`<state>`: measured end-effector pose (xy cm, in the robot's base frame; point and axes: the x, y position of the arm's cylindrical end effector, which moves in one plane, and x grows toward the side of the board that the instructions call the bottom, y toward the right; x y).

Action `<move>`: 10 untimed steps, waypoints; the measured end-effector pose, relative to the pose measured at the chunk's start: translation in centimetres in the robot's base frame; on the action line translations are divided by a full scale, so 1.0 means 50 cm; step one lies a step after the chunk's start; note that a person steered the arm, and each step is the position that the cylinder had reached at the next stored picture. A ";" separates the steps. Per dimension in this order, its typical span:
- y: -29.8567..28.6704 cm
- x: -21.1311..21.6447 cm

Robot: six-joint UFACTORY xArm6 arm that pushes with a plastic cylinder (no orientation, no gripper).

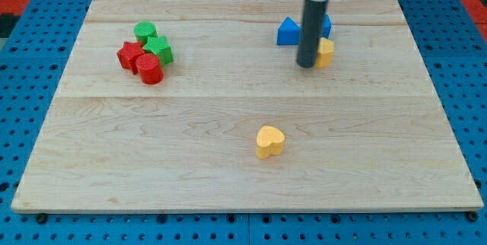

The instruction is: Slide the yellow heart to the center

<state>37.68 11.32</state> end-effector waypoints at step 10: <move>-0.259 0.276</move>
<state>51.50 -1.63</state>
